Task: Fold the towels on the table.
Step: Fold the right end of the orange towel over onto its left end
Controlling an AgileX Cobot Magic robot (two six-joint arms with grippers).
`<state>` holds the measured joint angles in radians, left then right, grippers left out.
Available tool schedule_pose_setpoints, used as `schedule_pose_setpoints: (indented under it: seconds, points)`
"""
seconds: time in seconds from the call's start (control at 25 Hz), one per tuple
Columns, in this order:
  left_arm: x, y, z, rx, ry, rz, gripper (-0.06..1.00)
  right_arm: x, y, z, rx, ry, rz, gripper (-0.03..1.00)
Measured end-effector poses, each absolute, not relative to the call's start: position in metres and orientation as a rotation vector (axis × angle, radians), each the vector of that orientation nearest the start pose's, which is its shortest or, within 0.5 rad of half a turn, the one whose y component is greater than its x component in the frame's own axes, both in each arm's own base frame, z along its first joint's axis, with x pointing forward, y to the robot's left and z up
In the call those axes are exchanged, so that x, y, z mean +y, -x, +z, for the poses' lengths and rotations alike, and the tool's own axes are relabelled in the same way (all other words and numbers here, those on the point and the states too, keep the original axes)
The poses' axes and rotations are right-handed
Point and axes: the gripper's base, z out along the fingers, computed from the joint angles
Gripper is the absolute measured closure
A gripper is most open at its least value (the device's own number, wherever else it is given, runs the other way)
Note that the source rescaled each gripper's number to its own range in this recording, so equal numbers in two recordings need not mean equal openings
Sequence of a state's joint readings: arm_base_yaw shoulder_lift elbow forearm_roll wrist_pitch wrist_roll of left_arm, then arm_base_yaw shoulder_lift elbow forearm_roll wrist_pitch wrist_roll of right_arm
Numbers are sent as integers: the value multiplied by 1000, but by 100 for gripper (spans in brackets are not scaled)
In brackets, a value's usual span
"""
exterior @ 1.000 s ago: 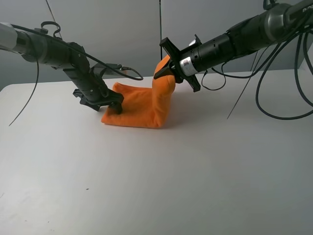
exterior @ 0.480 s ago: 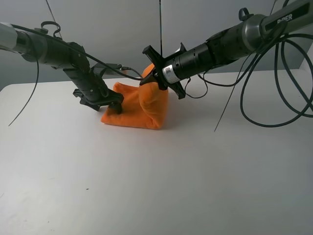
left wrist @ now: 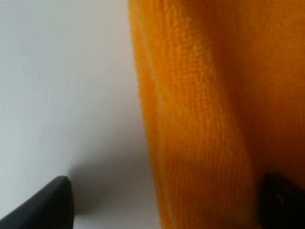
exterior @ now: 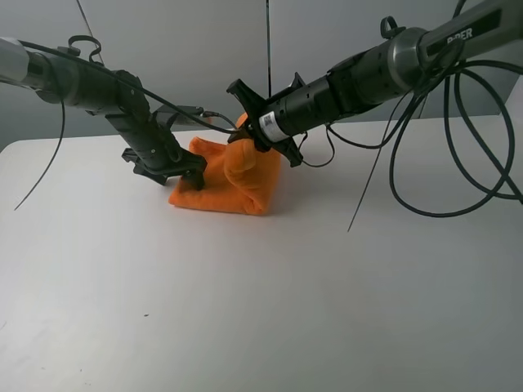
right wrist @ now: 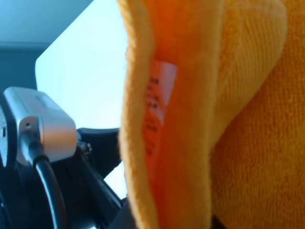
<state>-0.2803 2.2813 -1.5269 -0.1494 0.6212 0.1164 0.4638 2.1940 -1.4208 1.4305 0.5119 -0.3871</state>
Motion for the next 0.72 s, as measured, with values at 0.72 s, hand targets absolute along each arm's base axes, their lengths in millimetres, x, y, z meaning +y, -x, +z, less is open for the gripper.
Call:
schedule_pose_setpoints:
  seconds: [0.72]
  points:
    - [-132, -430, 87, 2830, -412, -182, -6, 262, -387, 104, 2603, -532, 1265, 93]
